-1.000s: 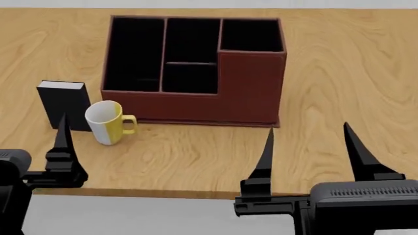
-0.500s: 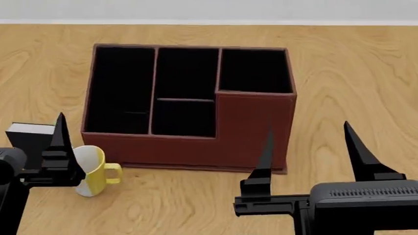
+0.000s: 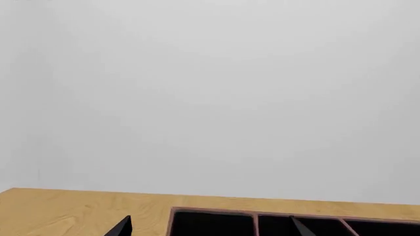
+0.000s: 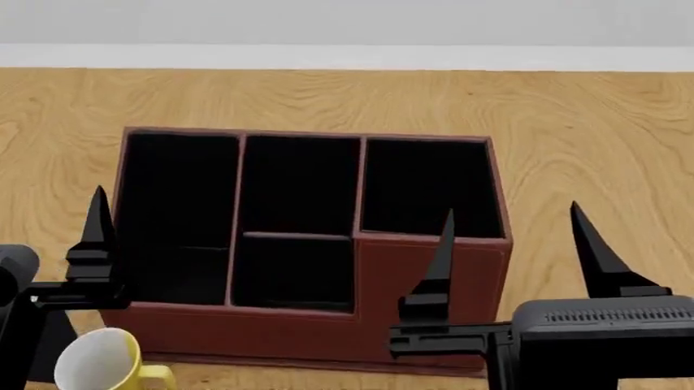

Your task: Pick up the book and place it in the back compartment of the caddy.

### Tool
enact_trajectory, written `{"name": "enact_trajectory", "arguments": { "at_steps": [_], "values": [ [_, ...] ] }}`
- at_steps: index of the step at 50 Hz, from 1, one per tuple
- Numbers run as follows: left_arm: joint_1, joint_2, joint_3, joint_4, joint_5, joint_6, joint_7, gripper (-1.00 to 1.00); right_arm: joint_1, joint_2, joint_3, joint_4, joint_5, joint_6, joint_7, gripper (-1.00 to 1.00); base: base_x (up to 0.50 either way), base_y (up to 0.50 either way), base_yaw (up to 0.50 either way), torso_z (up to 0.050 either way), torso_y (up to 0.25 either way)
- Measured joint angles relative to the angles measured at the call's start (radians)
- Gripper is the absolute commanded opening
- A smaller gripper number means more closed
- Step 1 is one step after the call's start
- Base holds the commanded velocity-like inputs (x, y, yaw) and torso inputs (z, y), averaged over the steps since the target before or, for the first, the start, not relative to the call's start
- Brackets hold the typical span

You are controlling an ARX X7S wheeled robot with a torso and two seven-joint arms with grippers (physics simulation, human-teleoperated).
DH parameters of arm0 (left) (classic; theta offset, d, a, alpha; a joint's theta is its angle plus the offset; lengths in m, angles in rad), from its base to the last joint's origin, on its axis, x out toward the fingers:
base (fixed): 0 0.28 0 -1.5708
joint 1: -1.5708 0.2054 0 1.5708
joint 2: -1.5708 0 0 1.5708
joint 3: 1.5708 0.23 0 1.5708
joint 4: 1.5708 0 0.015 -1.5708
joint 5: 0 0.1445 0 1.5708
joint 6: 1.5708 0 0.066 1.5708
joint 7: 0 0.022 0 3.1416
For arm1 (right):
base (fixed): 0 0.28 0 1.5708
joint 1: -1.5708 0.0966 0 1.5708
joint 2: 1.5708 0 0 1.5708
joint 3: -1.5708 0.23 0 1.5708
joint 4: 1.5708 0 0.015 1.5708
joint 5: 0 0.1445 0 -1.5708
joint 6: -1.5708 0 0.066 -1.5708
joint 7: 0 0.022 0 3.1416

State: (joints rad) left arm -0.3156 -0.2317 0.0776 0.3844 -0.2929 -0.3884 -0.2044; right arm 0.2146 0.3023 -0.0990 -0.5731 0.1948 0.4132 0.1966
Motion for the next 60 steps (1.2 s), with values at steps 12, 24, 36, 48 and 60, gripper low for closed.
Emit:
{"name": "enact_trajectory", "arguments": {
  "at_steps": [12,24,36,48,60],
  "values": [
    [0.001,-0.007,0.002,0.000,-0.003,0.005,-0.004,1.00,0.010,0.001,-0.015,0.007,-0.012,0.031,0.021,1.00,0.00,0.00,-0.16,0.000,0.000],
    [0.000,-0.010,0.005,-0.003,-0.008,0.011,-0.008,1.00,0.013,0.003,-0.016,0.009,-0.013,0.038,0.034,1.00,-0.01,0.00,-0.25,0.000,0.000],
    [0.001,-0.016,0.003,-0.001,-0.014,0.012,-0.014,1.00,0.015,0.005,-0.022,0.008,-0.003,0.038,0.031,1.00,0.10,-0.01,0.00,0.000,0.000],
    [-0.001,-0.020,0.002,-0.002,-0.020,0.014,-0.019,1.00,0.017,0.010,-0.026,0.009,0.009,0.027,0.024,1.00,0.33,-0.02,0.00,0.000,0.001],
    [-0.002,-0.024,0.005,-0.005,-0.024,0.017,-0.024,1.00,0.021,0.014,-0.031,0.009,0.011,0.034,0.029,1.00,0.01,0.04,0.00,0.000,0.000]
  ]
}}
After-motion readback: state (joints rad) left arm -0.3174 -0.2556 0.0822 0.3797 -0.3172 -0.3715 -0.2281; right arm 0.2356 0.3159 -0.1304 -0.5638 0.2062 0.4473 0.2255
